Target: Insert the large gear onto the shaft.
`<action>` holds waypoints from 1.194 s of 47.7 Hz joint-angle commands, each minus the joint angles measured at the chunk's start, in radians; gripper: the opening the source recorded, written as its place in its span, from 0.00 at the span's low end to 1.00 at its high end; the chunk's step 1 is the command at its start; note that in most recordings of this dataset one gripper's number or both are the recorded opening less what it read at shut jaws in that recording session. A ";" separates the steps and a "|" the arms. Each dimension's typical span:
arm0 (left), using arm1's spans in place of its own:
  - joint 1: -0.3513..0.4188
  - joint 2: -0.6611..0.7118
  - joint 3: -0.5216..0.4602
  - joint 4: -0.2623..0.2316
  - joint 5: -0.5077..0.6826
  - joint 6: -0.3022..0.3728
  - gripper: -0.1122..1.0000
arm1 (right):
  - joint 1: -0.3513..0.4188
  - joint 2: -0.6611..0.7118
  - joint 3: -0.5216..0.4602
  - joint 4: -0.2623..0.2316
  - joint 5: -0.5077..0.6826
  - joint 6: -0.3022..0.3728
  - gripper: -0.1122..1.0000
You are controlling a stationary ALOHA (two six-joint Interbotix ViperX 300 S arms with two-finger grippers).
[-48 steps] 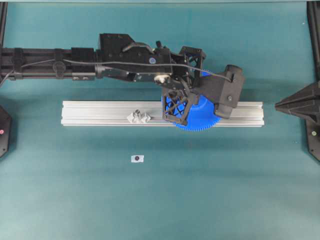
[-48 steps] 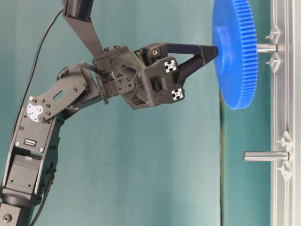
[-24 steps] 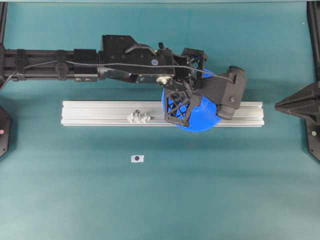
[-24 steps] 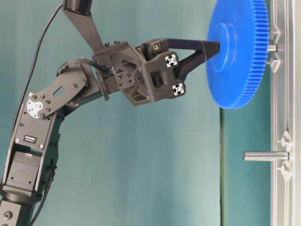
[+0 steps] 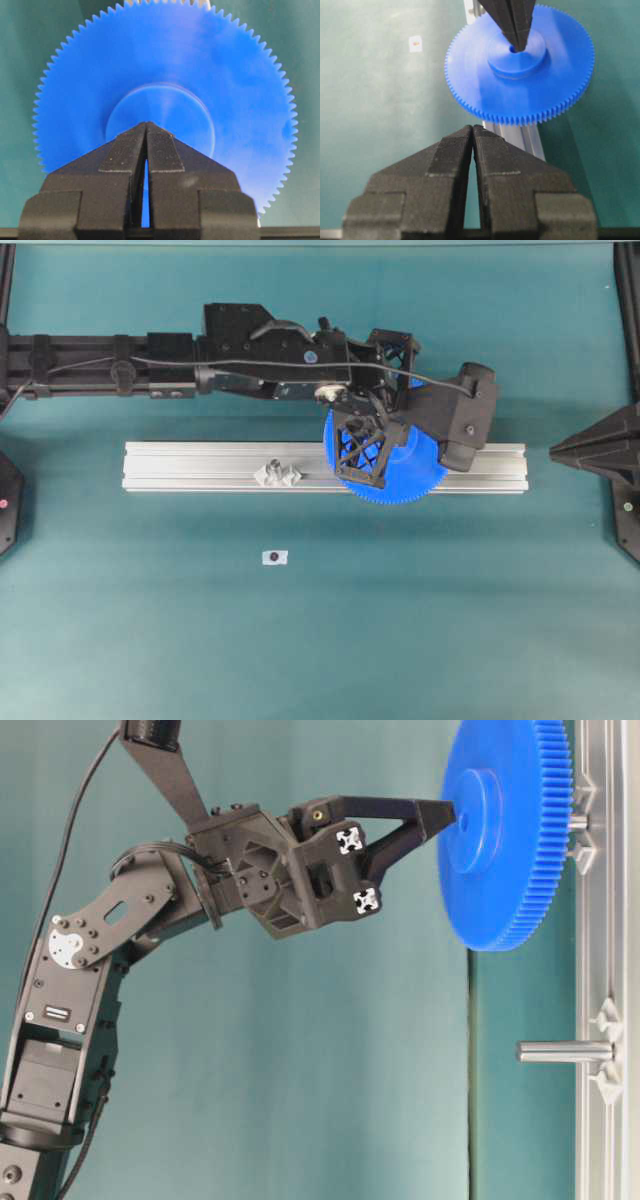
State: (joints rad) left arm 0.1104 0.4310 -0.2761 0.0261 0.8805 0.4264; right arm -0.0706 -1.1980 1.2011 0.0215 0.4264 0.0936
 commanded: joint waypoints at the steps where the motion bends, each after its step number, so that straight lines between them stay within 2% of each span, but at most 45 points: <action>1: 0.002 -0.049 -0.038 0.000 -0.002 0.002 0.09 | 0.000 0.008 -0.015 0.002 -0.009 0.011 0.23; 13: 0.005 0.002 0.014 0.000 -0.003 -0.003 0.09 | 0.000 0.008 -0.009 0.003 -0.012 0.011 0.23; 35: -0.002 -0.046 -0.020 0.000 0.015 -0.014 0.09 | 0.000 0.006 -0.006 0.005 -0.014 0.011 0.23; 57: -0.023 0.005 0.014 0.000 -0.014 -0.048 0.09 | 0.000 0.006 -0.006 0.003 -0.018 0.011 0.23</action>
State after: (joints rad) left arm 0.0920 0.4479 -0.2638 0.0261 0.8790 0.3804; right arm -0.0706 -1.1996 1.2042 0.0245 0.4172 0.0951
